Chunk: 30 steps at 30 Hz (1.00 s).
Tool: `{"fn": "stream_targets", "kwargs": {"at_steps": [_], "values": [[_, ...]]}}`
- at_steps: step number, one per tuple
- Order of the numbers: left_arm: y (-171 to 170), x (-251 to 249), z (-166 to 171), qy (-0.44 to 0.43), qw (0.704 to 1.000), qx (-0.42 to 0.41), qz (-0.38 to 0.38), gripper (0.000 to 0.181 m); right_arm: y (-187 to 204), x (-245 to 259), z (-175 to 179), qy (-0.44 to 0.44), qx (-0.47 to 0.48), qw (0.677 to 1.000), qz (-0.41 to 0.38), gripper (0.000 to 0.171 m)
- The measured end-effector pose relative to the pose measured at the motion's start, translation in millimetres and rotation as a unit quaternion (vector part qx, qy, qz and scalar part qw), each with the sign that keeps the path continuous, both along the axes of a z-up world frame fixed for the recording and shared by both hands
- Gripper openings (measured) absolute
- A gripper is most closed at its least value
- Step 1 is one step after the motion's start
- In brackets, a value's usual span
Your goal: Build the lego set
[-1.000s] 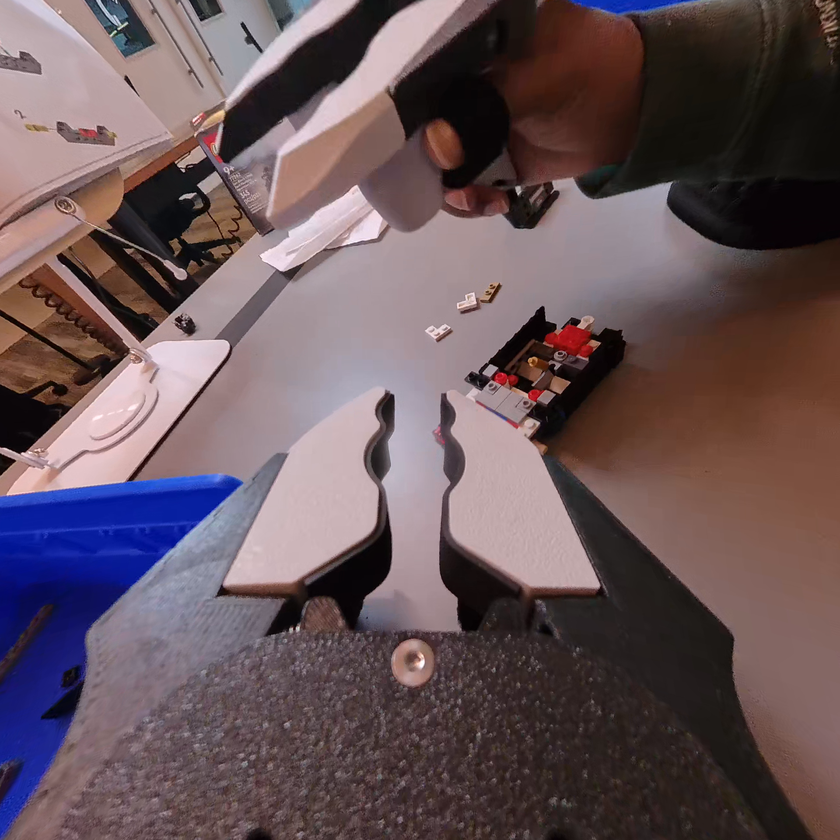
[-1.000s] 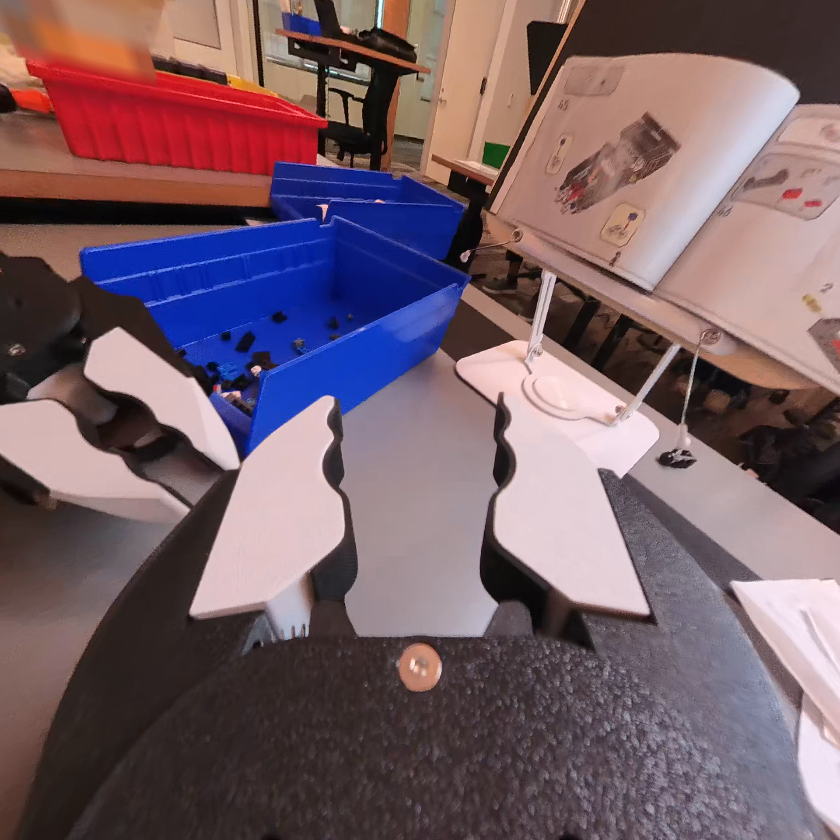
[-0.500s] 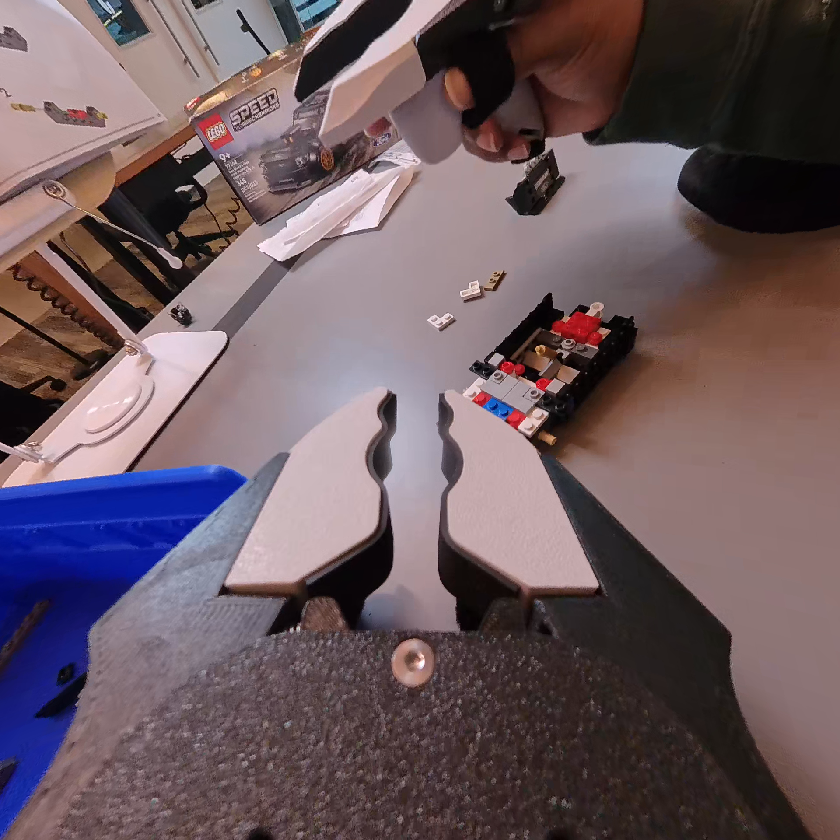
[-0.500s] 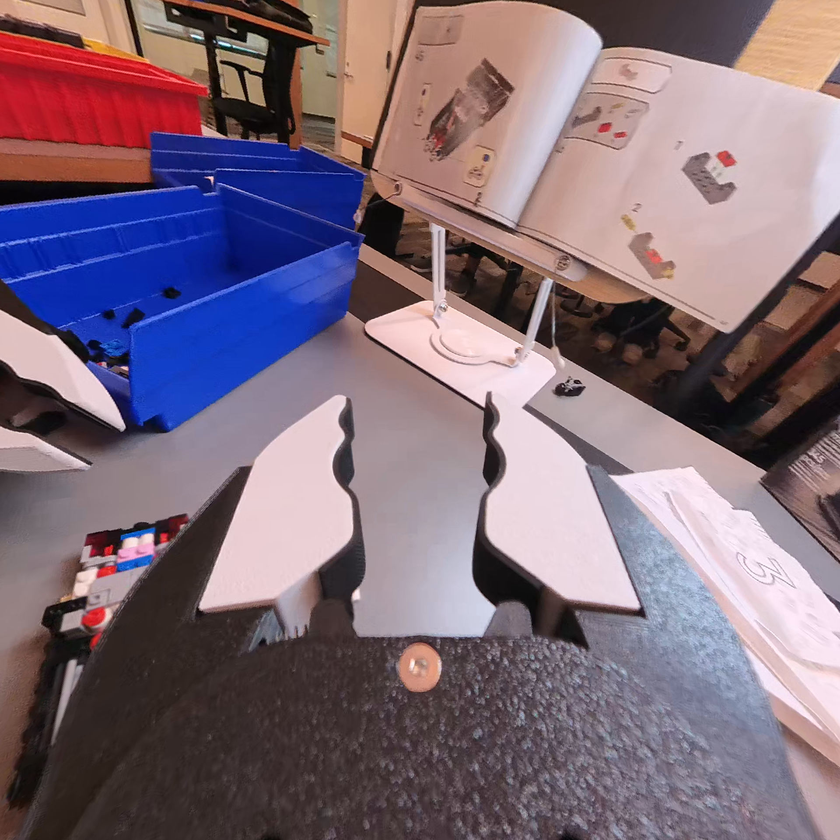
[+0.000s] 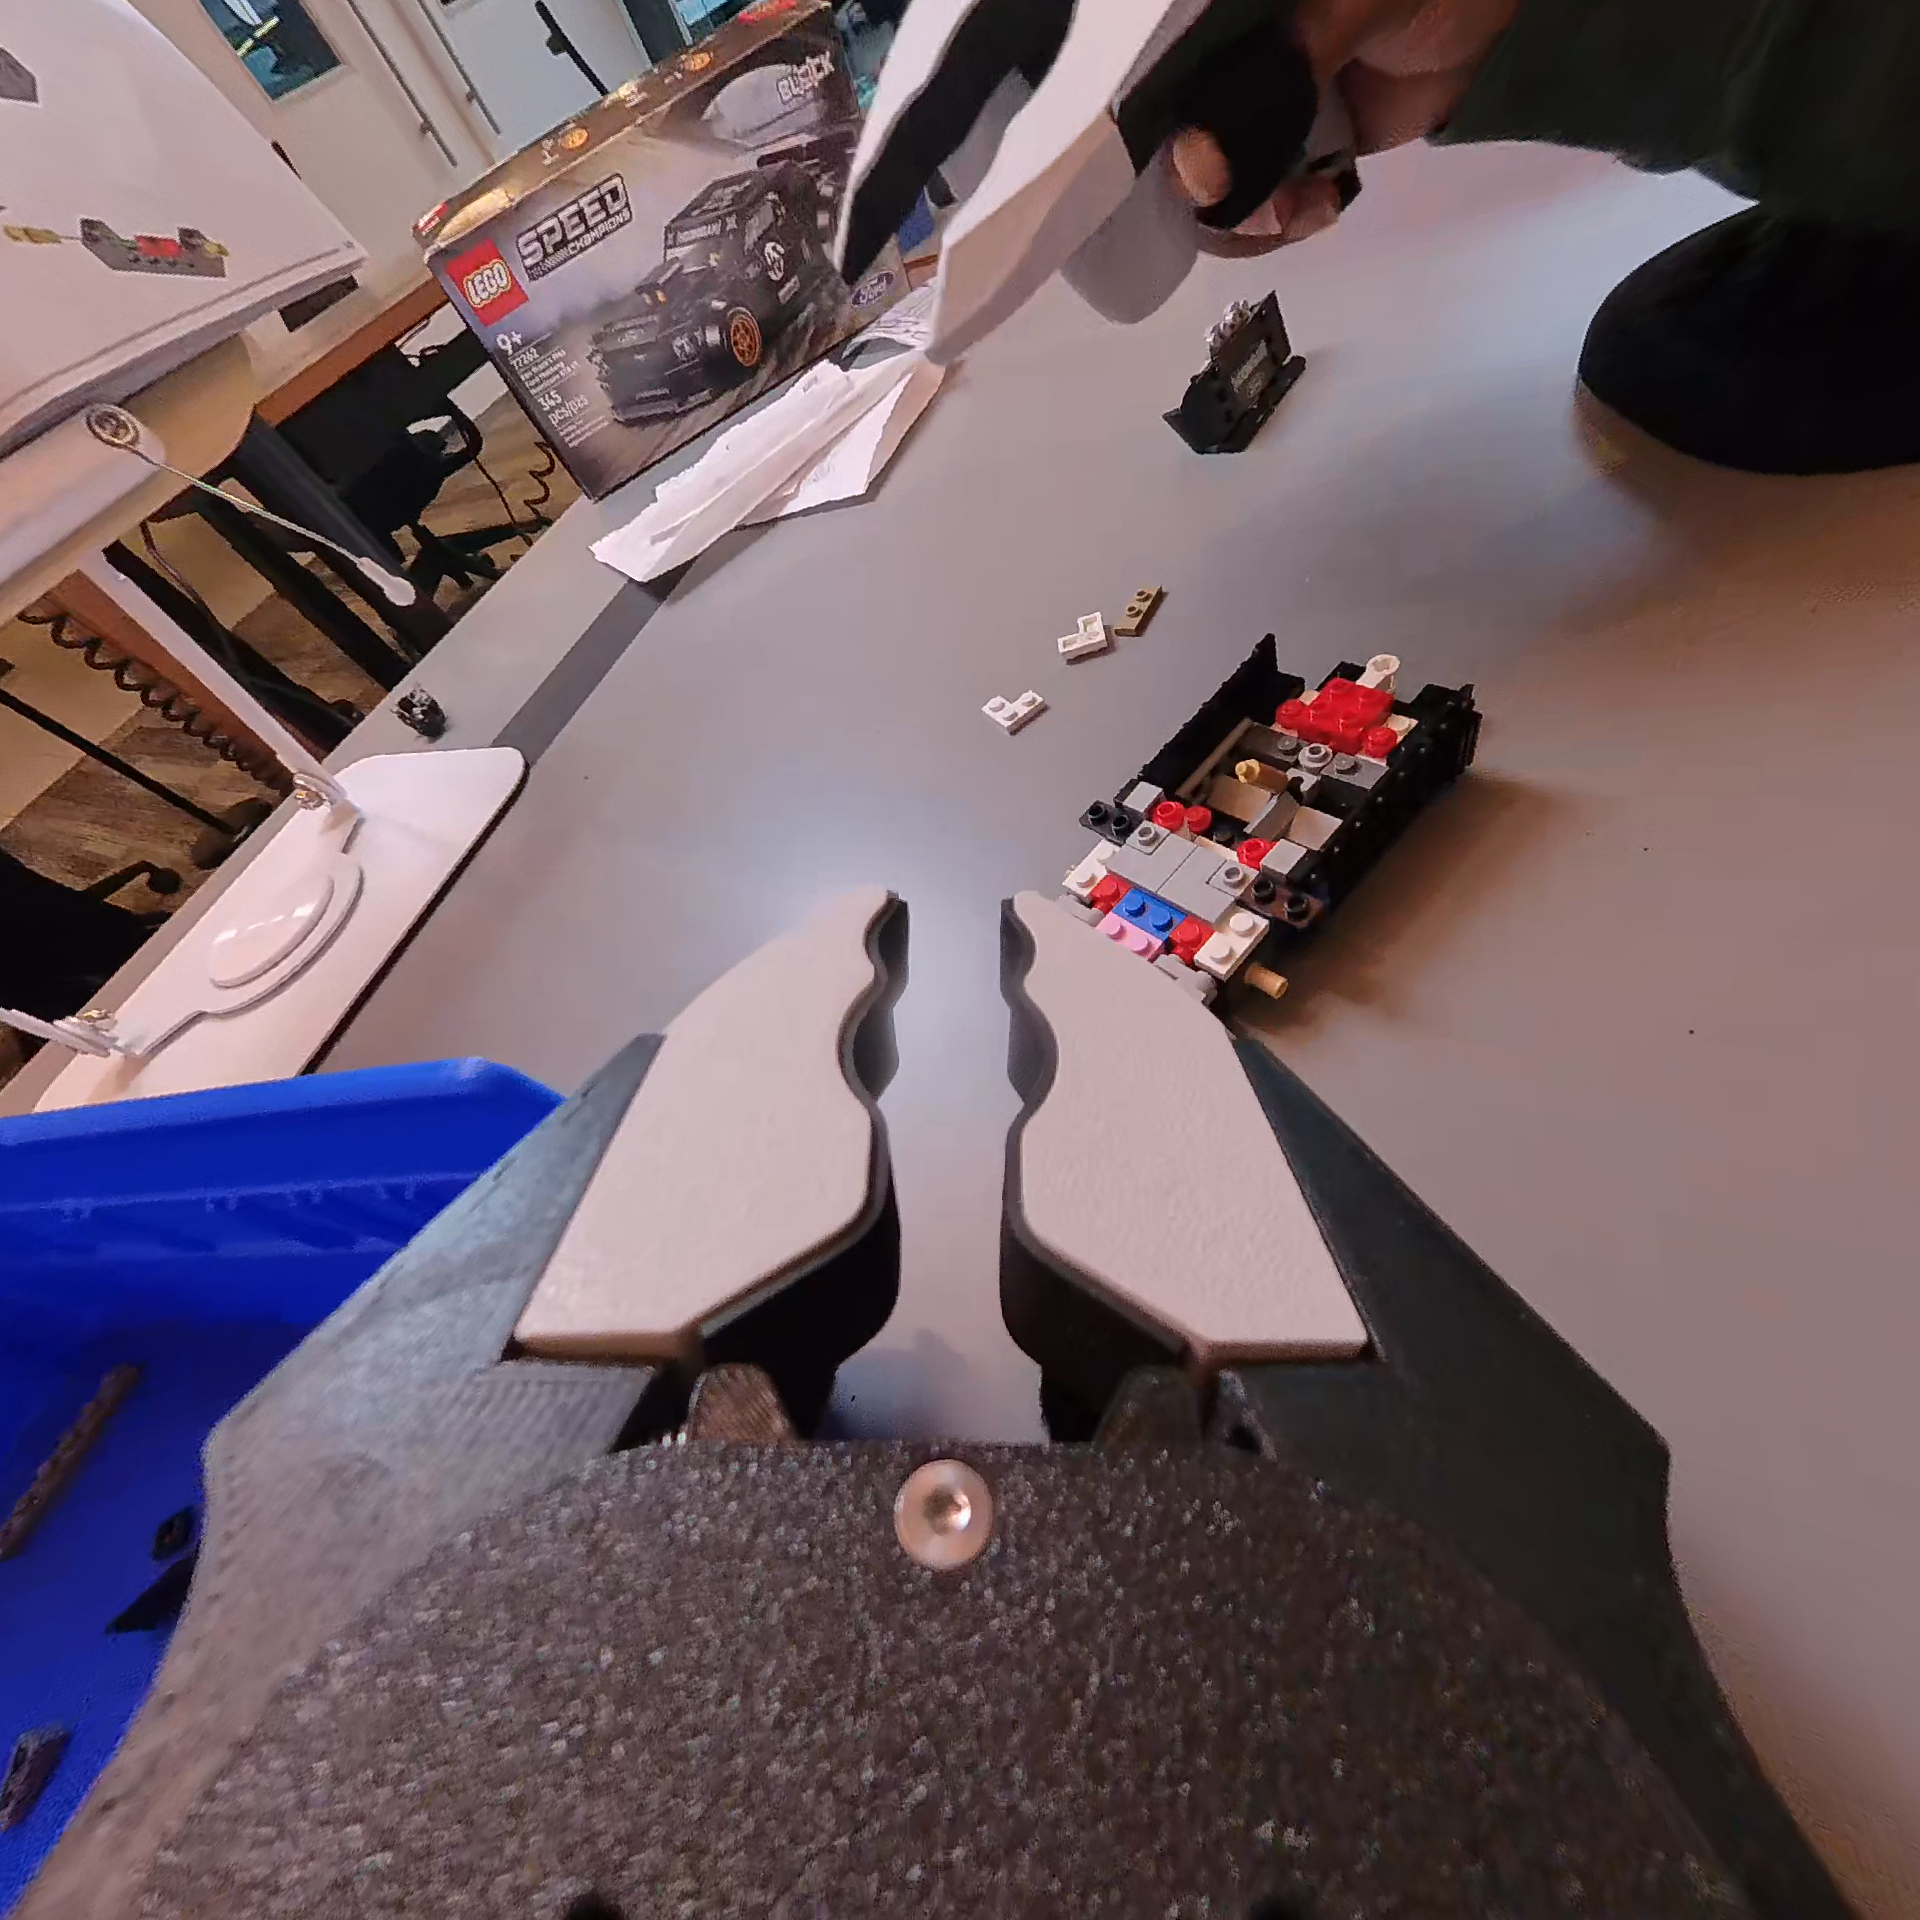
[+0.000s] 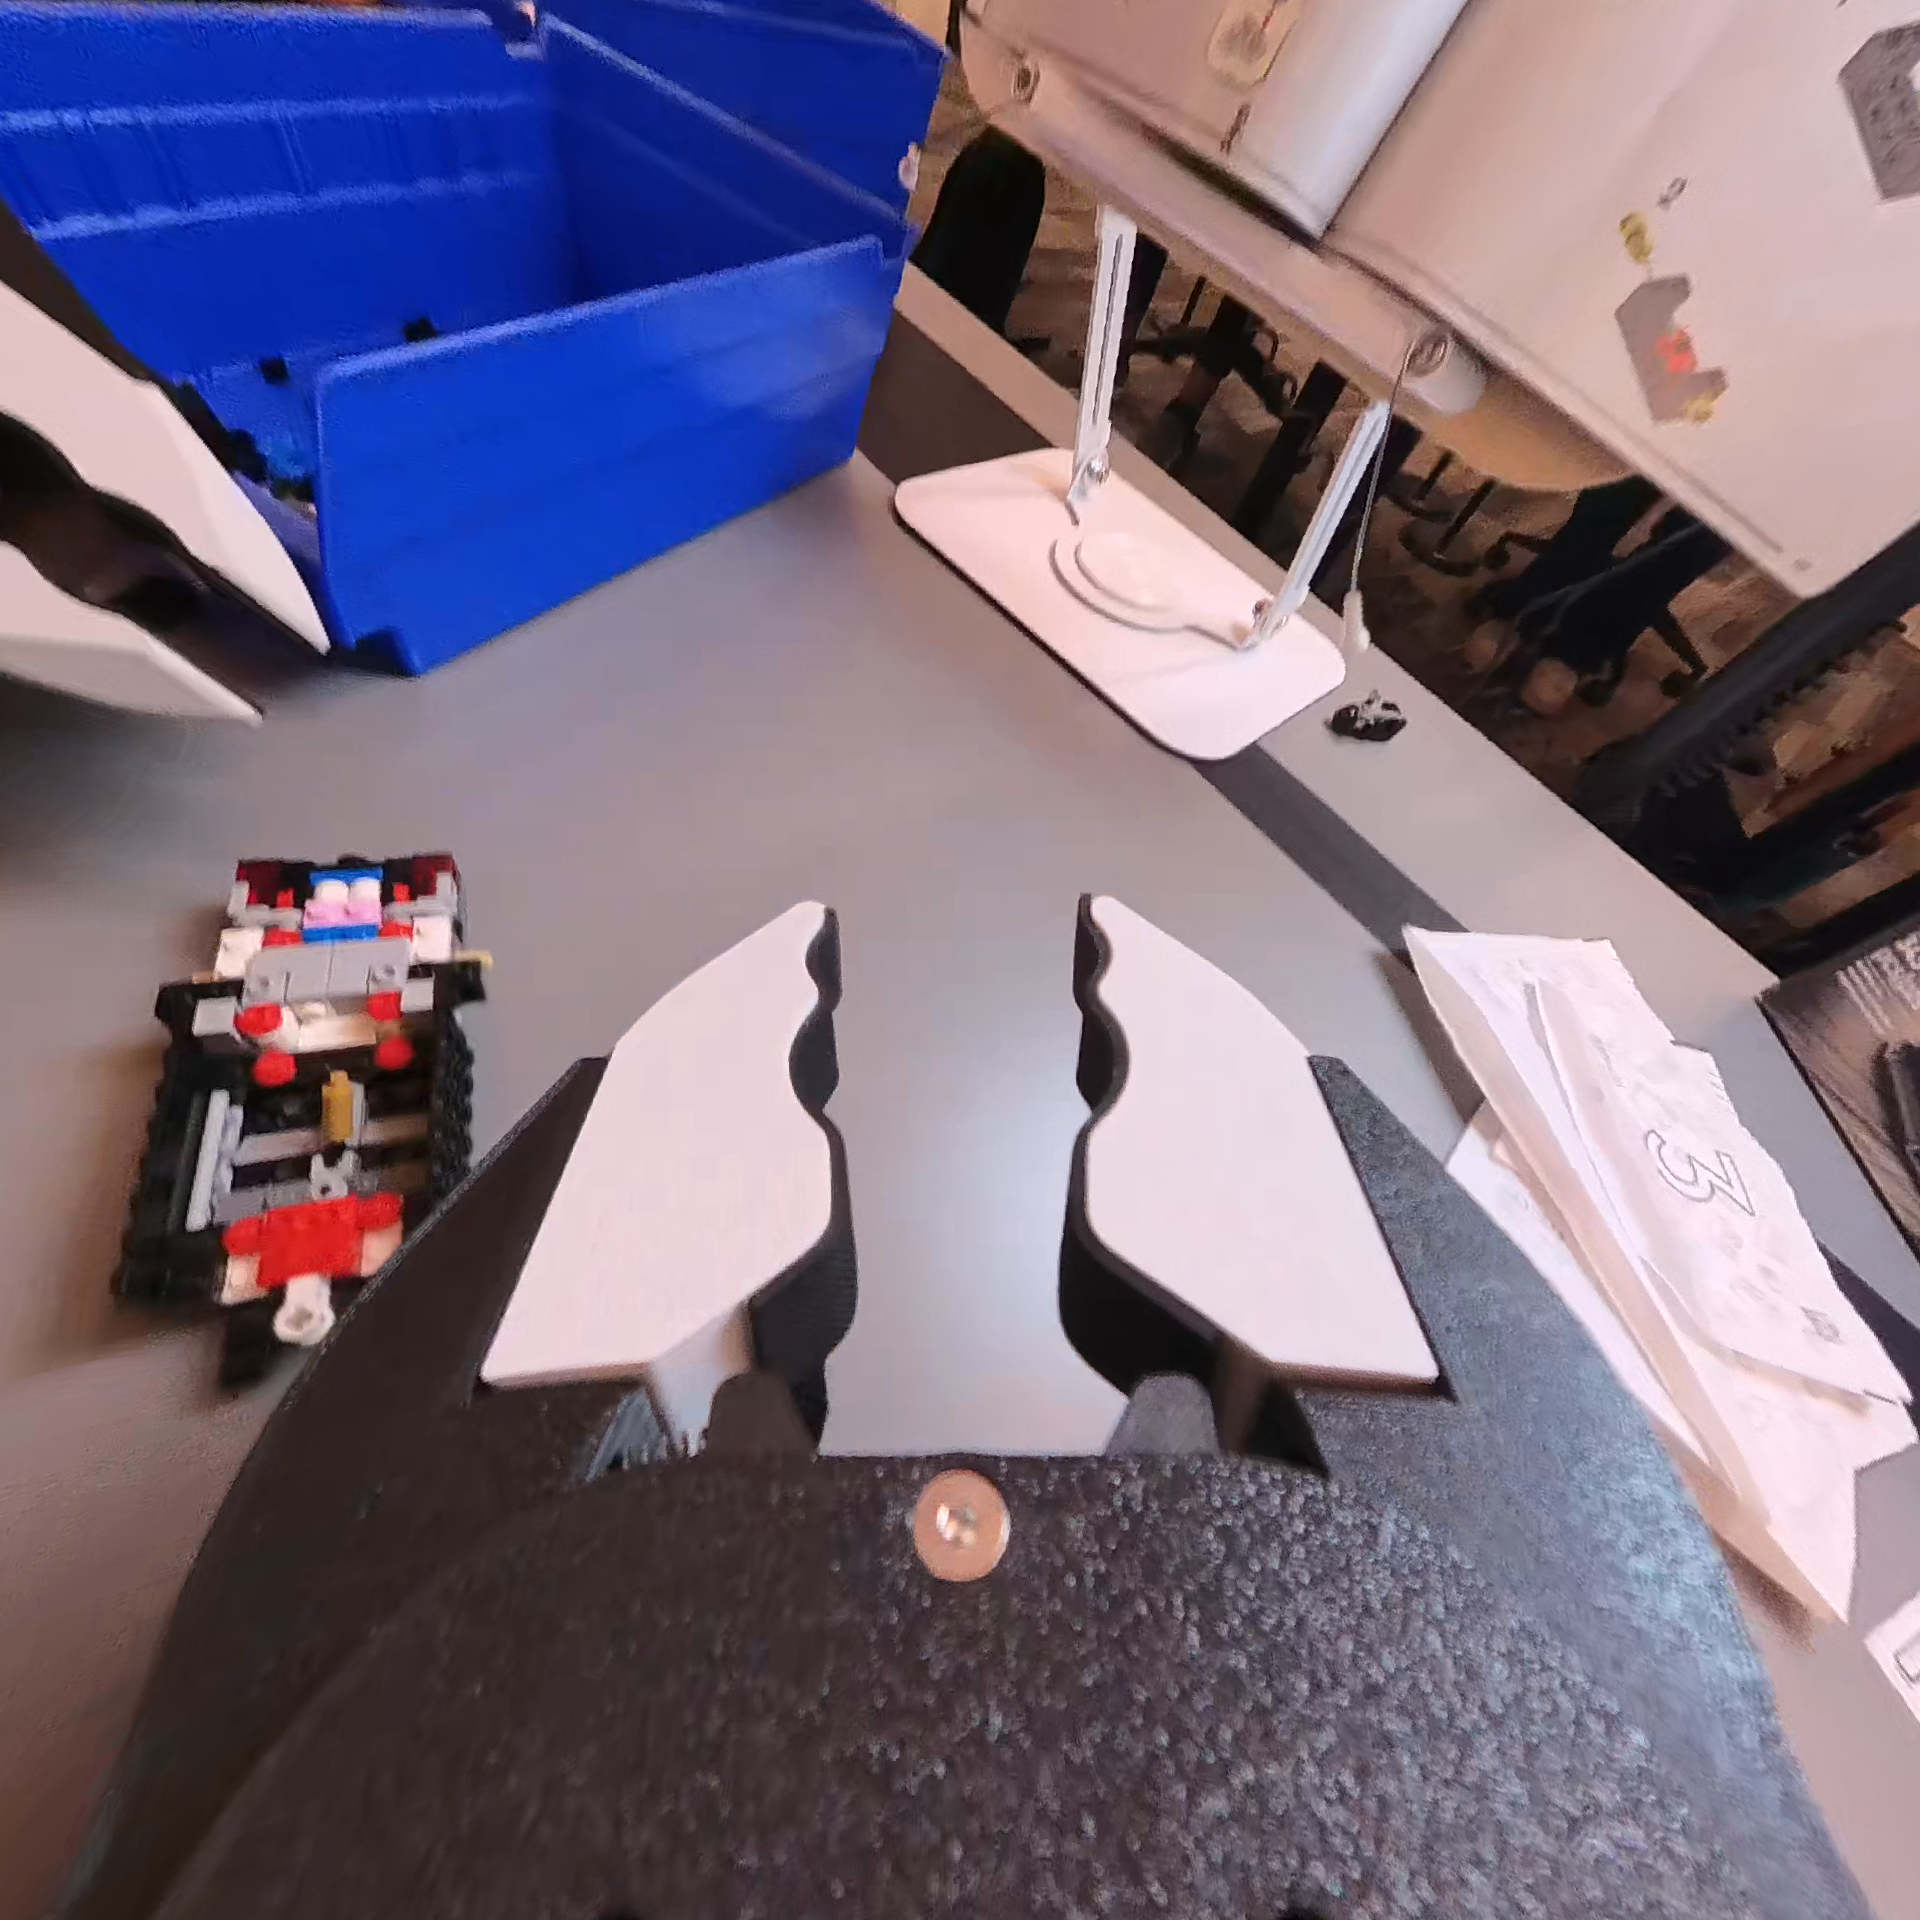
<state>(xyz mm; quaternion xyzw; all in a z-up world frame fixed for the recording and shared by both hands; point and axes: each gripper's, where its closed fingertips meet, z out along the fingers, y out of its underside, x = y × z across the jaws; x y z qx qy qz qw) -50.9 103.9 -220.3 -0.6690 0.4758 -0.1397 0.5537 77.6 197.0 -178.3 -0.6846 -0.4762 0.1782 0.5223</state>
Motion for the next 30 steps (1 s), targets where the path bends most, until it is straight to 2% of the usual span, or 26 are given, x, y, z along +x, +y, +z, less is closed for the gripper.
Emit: {"fn": "stream_targets", "kwargs": {"at_steps": [4, 7, 10, 16, 17, 19, 21, 23, 25, 28, 30], "values": [[-0.6, 0.8, -4.9, 0.012, 1.000, 0.005, -0.002, 0.016, -10.5, 9.5, -25.5, -0.033, -0.030, 0.999, 0.024, 0.034], [0.8, 0.9, -11.6, 0.020, 1.000, -0.002, 0.000, 0.015, -22.9, 16.4, -59.9, -0.105, -0.079, 0.990, 0.059, 0.034], [0.4, 2.1, -16.0, 0.026, 1.000, -0.005, -0.003, 0.014, -34.3, 17.3, -84.0, -0.139, -0.119, 0.980, 0.082, 0.034], [-1.0, 3.3, -19.1, 0.031, 0.999, -0.008, -0.008, 0.013, -26.8, 15.0, -104.9, -0.163, -0.154, 0.973, 0.046, 0.033], [-1.5, 3.9, -18.7, 0.031, 0.999, -0.008, -0.010, 0.013, -26.9, 13.9, -106.5, -0.164, -0.161, 0.972, 0.045, 0.029], [-2.9, 5.7, -16.4, 0.026, 1.000, -0.007, -0.014, 0.013, -25.8, 13.9, -107.5, -0.179, -0.155, 0.971, 0.042, 0.010], [-4.1, 7.1, -13.4, 0.019, 1.000, -0.003, -0.017, 0.014, -25.4, 12.1, -106.8, -0.187, -0.142, 0.971, 0.042, 0.008], [-5.6, 8.6, -8.5, 0.013, 1.000, 0.006, -0.020, 0.018, -35.2, -1.3, -96.6, -0.147, -0.142, 0.976, 0.070, 0.008], [-10.1, 12.7, 1.4, -0.003, 0.999, 0.024, -0.030, 0.023, -56.1, -28.1, -68.8, -0.061, -0.153, 0.979, 0.119, 0.008], [-19.7, 22.2, 22.2, -0.028, 0.996, 0.068, -0.044, 0.029, -104.6, -72.1, -24.4, 0.067, -0.213, 0.951, 0.213, 0.008], [-26.1, 26.9, 31.0, -0.024, 0.992, 0.110, -0.053, 0.030, -126.1, -88.3, -19.5, 0.086, -0.253, 0.933, 0.241, 0.008]]}}
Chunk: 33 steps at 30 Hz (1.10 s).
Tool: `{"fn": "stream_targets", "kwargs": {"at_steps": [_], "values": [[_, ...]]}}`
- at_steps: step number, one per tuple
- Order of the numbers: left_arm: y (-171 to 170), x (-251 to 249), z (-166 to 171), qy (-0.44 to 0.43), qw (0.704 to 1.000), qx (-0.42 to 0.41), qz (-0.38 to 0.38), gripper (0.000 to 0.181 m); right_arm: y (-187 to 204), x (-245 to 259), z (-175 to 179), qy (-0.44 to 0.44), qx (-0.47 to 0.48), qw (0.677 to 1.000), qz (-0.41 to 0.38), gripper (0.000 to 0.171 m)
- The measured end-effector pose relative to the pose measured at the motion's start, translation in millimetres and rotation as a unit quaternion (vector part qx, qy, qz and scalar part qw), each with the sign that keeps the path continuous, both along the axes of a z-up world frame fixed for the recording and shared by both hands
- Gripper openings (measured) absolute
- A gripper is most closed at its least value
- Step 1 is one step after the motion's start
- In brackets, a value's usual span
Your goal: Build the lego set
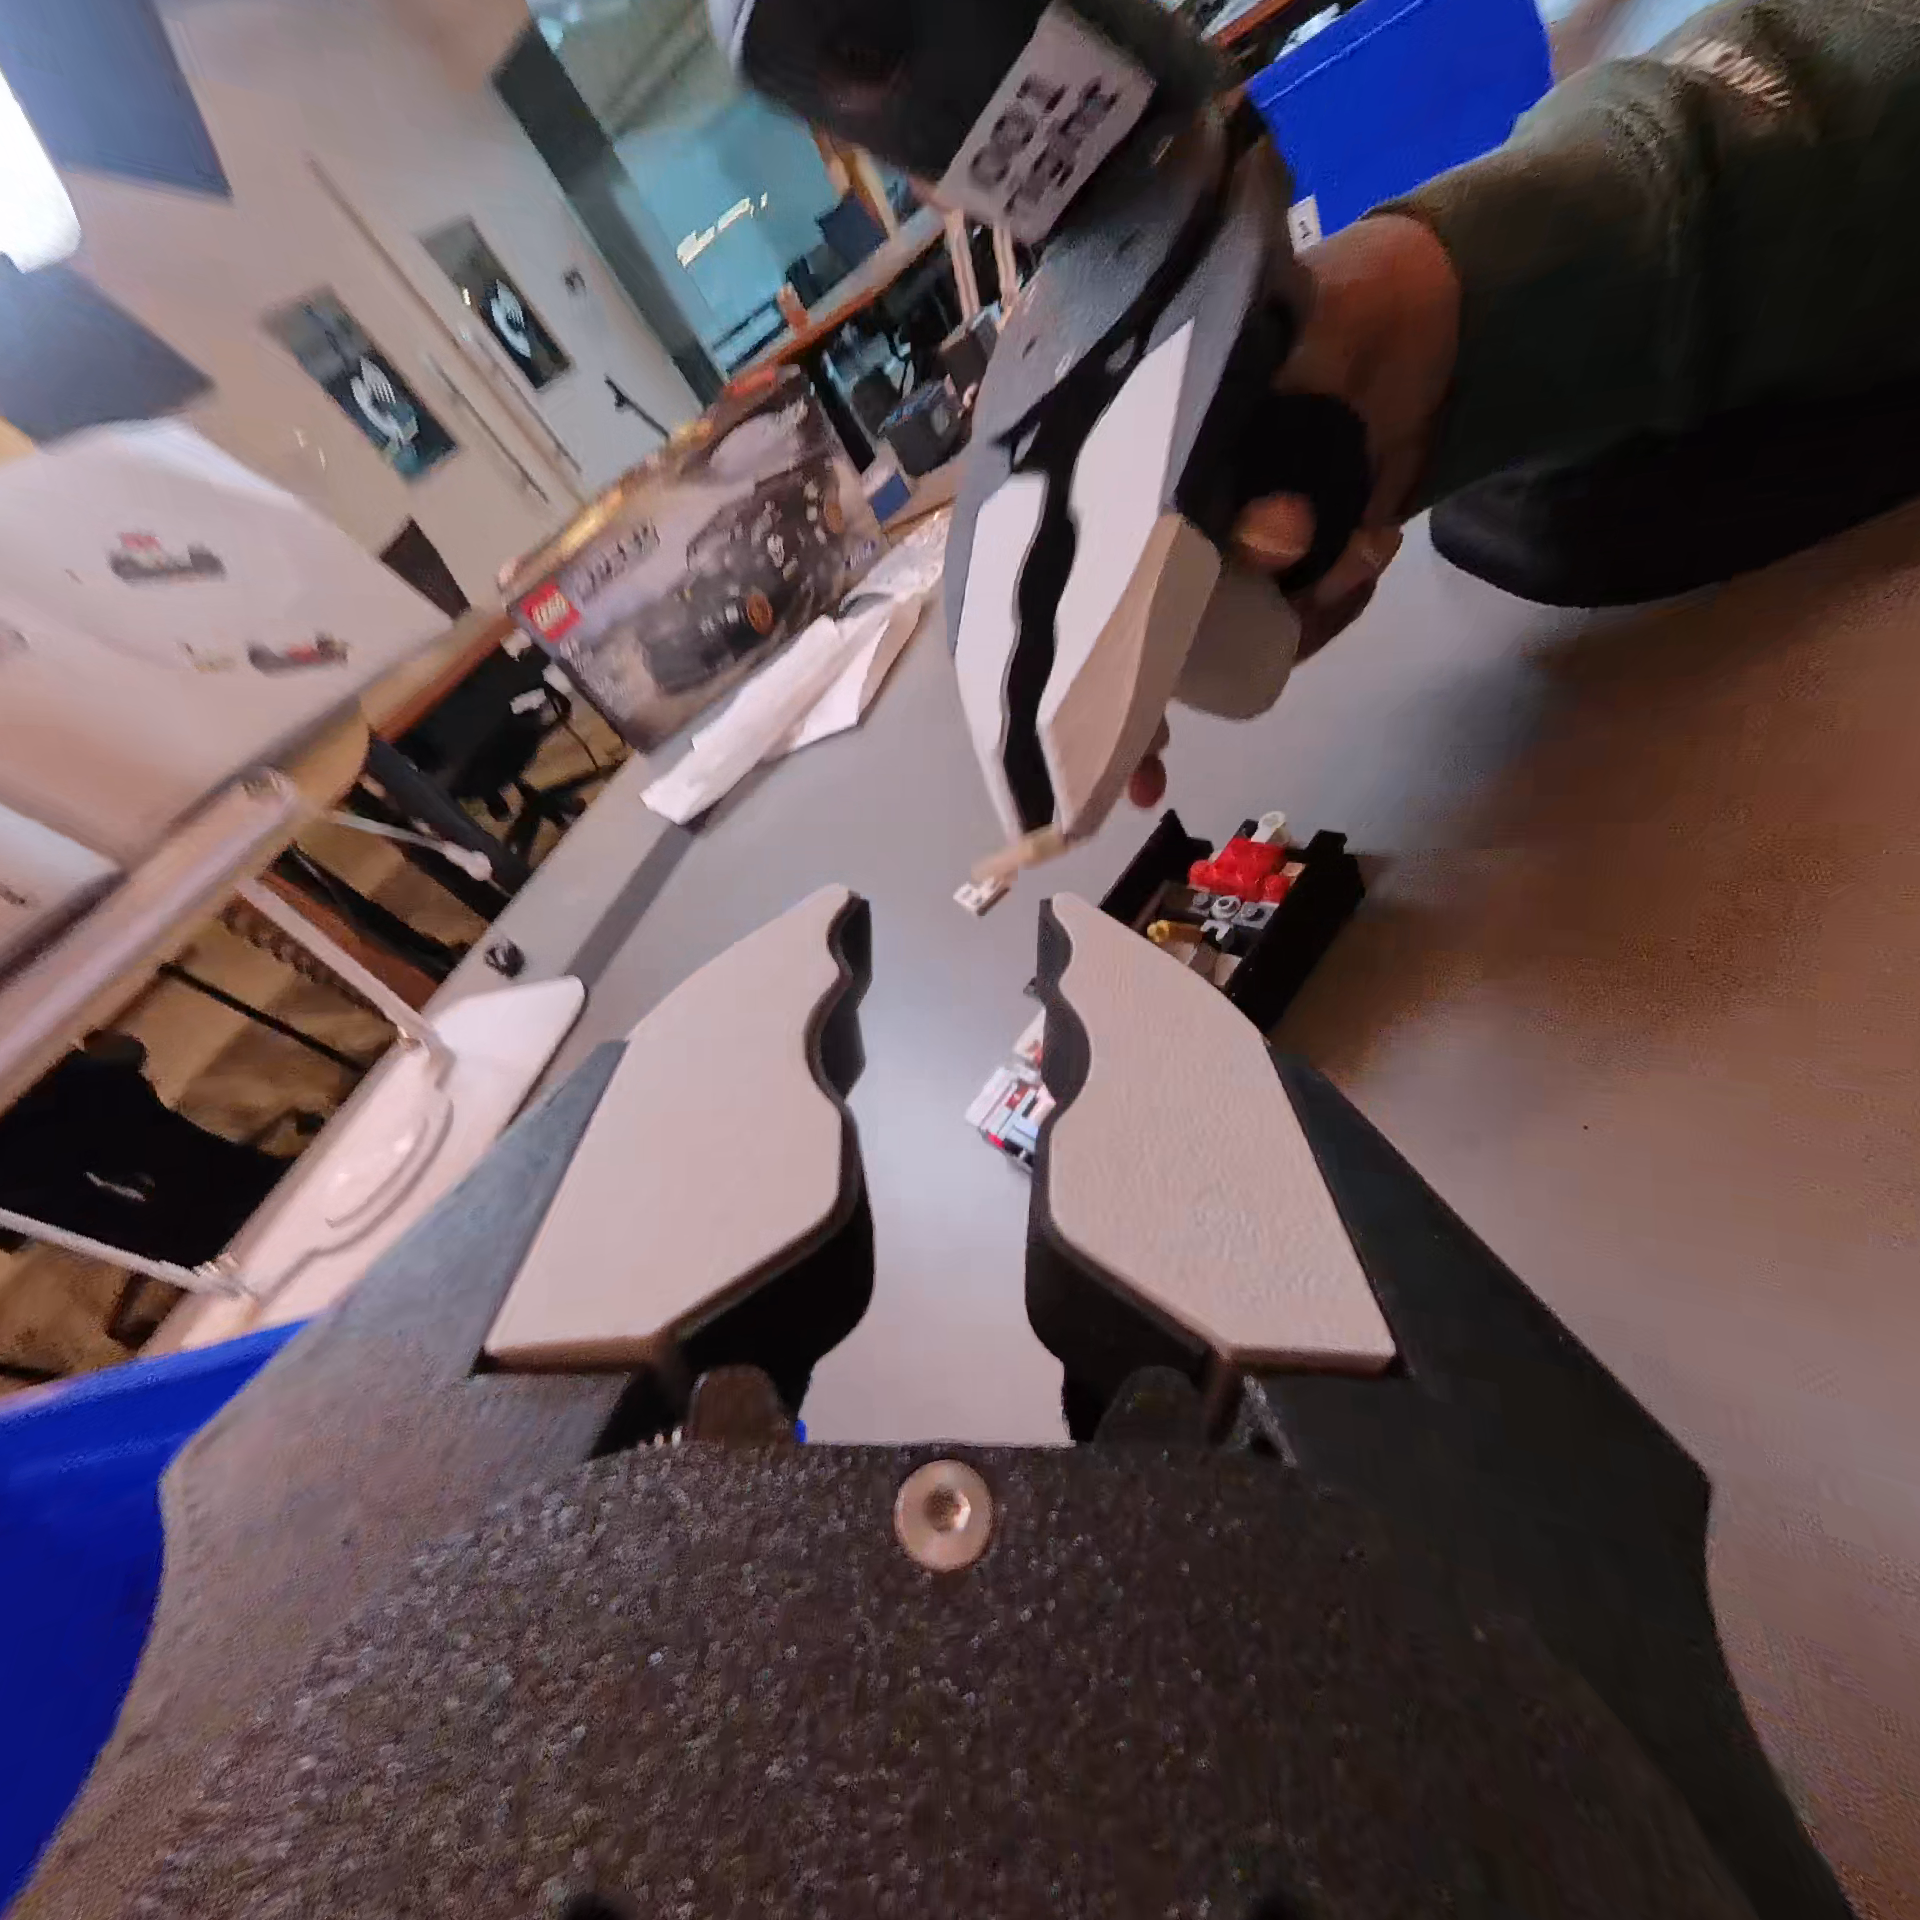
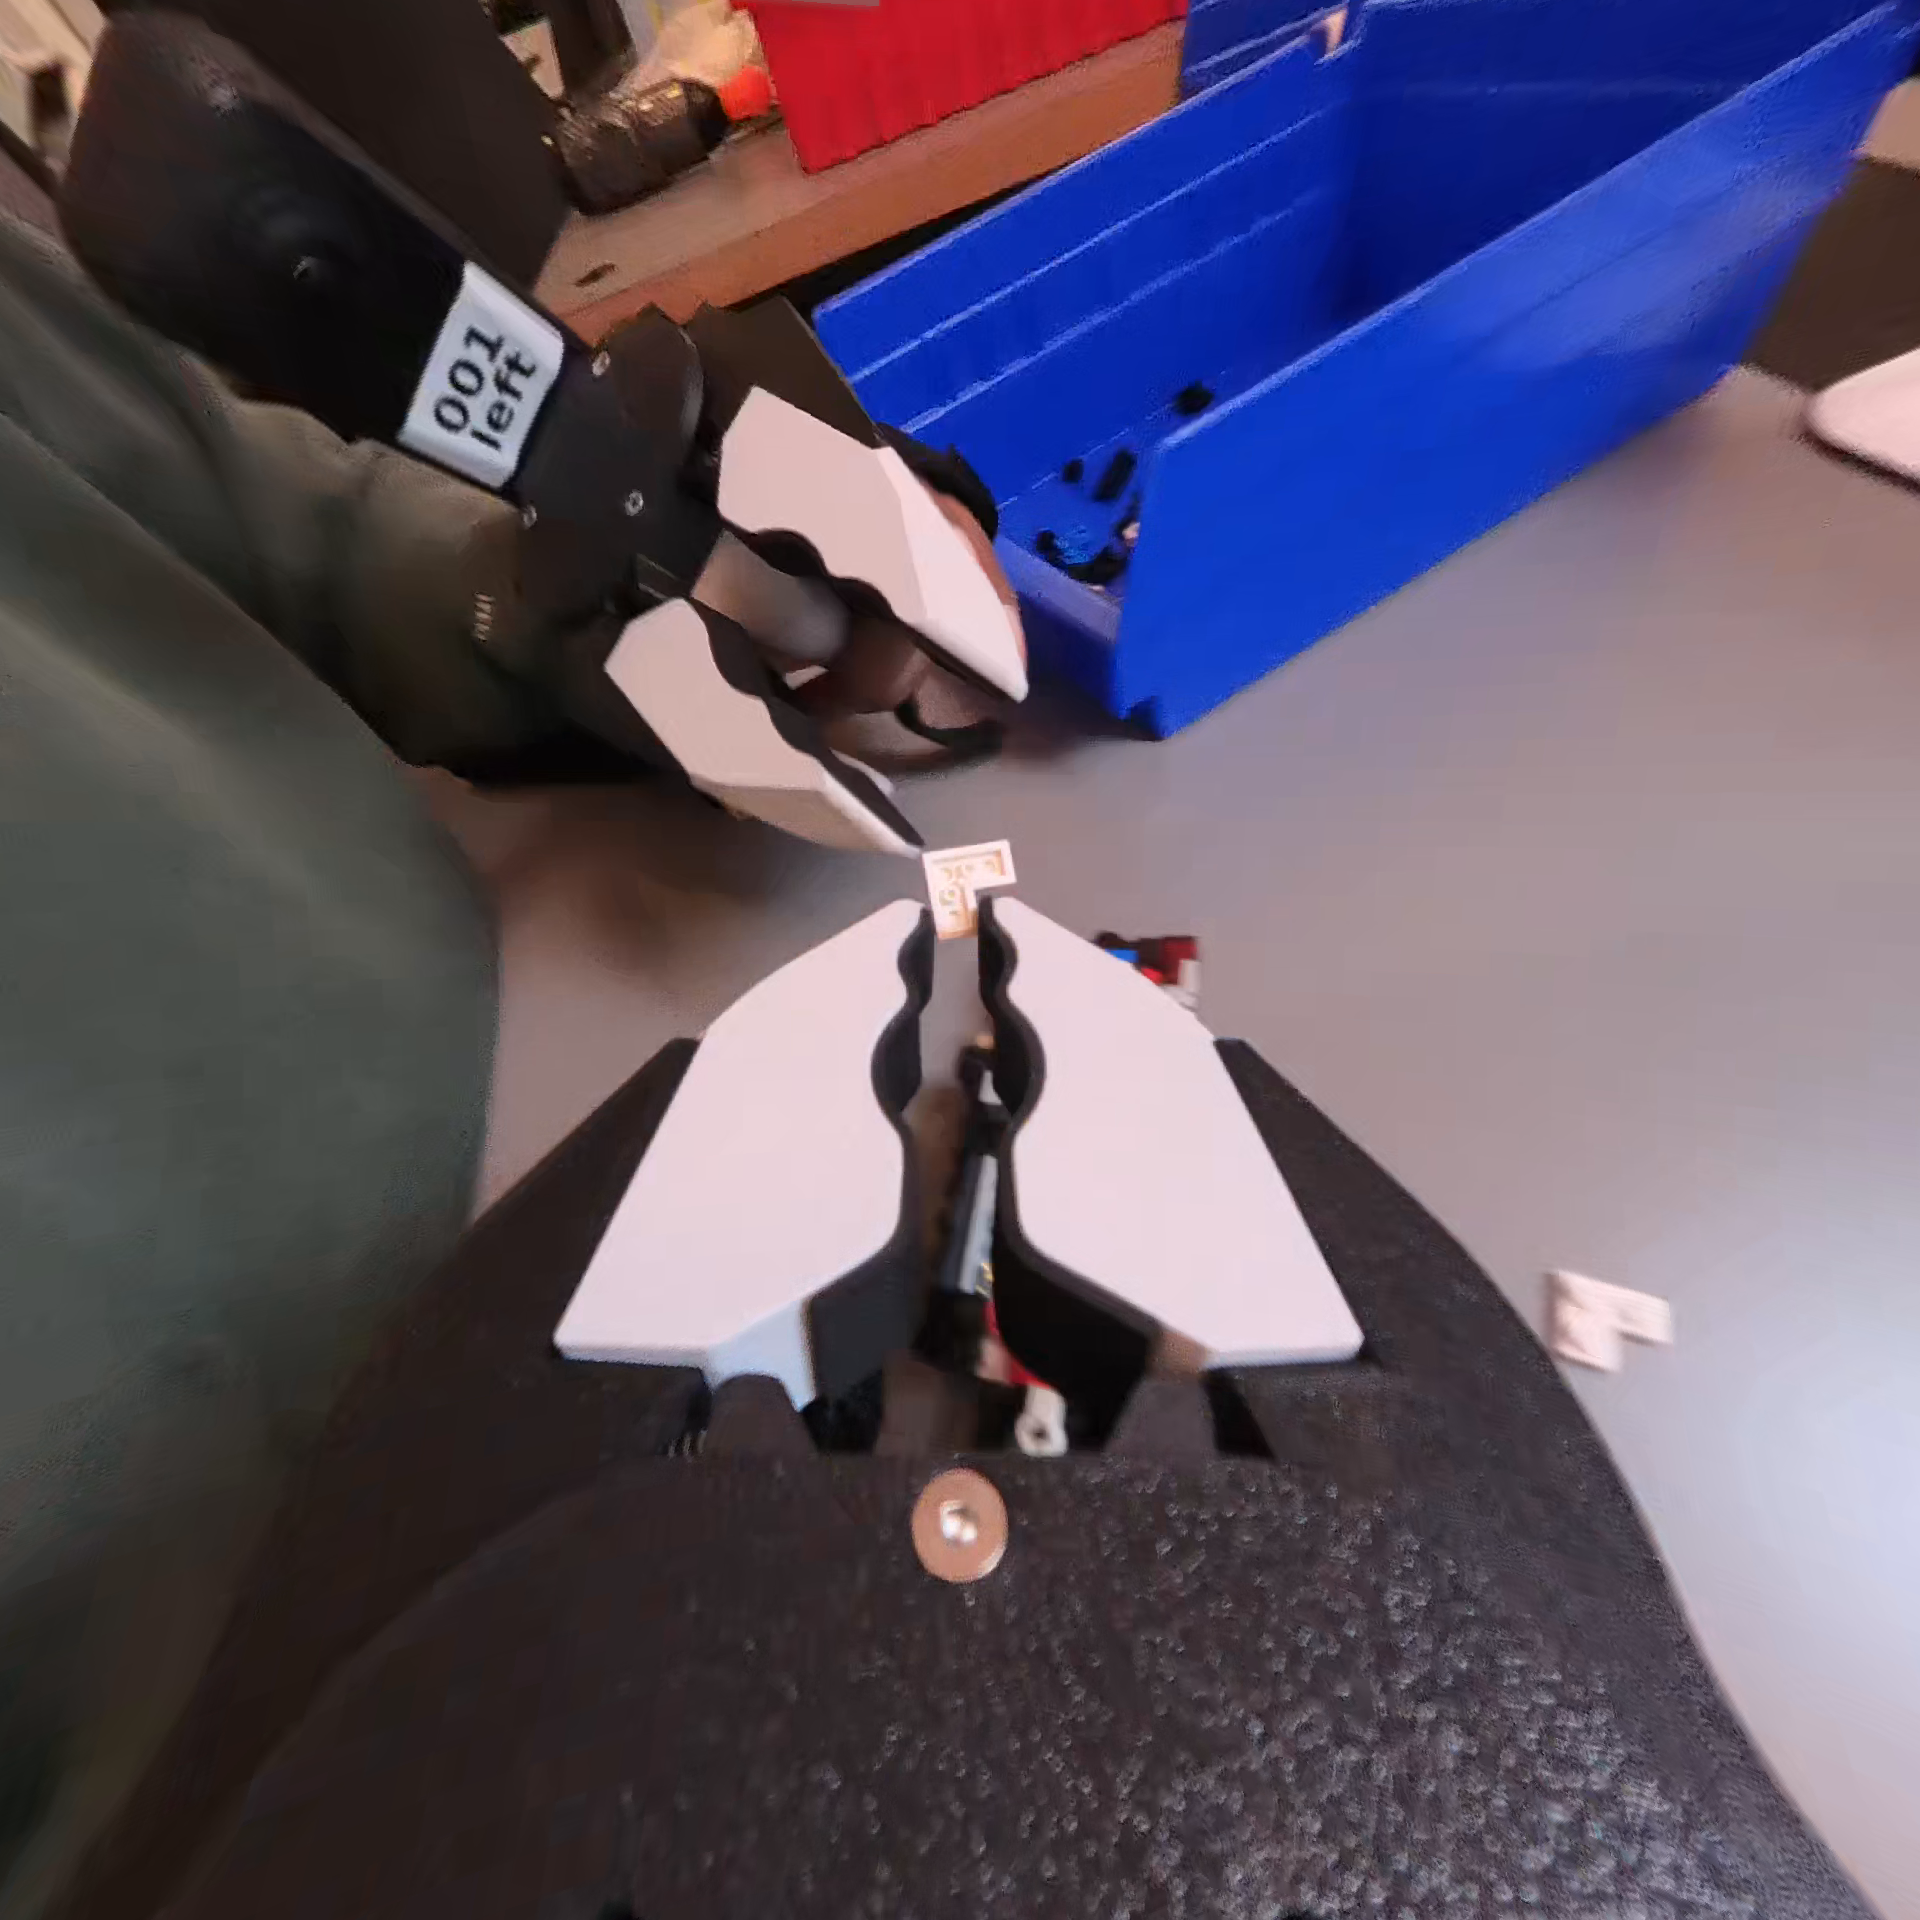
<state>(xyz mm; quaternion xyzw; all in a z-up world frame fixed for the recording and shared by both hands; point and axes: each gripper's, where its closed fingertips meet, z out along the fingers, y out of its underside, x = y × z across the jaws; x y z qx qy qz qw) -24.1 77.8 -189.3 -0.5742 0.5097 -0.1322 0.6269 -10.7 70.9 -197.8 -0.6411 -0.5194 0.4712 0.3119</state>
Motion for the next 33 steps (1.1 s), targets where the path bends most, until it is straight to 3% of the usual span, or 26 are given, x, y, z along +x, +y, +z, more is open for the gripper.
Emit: {"fn": "stream_targets", "kwargs": {"at_steps": [6, 9, 16, 23, 26, 29, 33], "values": [[-19.1, 8.3, -0.5, 0.040, 0.997, 0.060, -0.042, 0.008, -19.1, -8.4, -0.6, 0.027, -0.082, 0.995, 0.042, 0.007], [-23.2, 11.8, -1.8, 0.050, 0.995, 0.069, -0.052, 0.019, -21.1, -6.8, 1.4, 0.029, -0.087, 0.995, 0.050, 0.007], [-38.5, 19.8, -14.4, 0.097, 0.987, 0.086, -0.096, 0.026, -35.6, -5.8, -5.5, 0.003, -0.096, 0.992, 0.086, 0.007], [-36.3, 19.1, -10.6, 0.103, 0.985, 0.109, -0.079, 0.017, -35.2, -7.8, -4.0, 0.014, -0.123, 0.989, 0.083, 0.007], [-24.8, 9.9, -0.2, 0.093, 0.987, 0.123, -0.041, 0.016, -24.4, -5.9, 4.0, 0.042, -0.125, 0.989, 0.060, 0.009], [11.2, -28.2, 27.4, 0.070, 0.986, 0.128, 0.080, 0.016, 7.7, 7.6, 11.5, 0.060, -0.092, 0.994, -0.007, 0.022], [58.7, -105.9, 32.9, 0.016, 0.966, -0.010, 0.257, 0.016, 80.5, 52.5, -14.1, -0.041, 0.050, 0.983, -0.172, 0.022]]}}
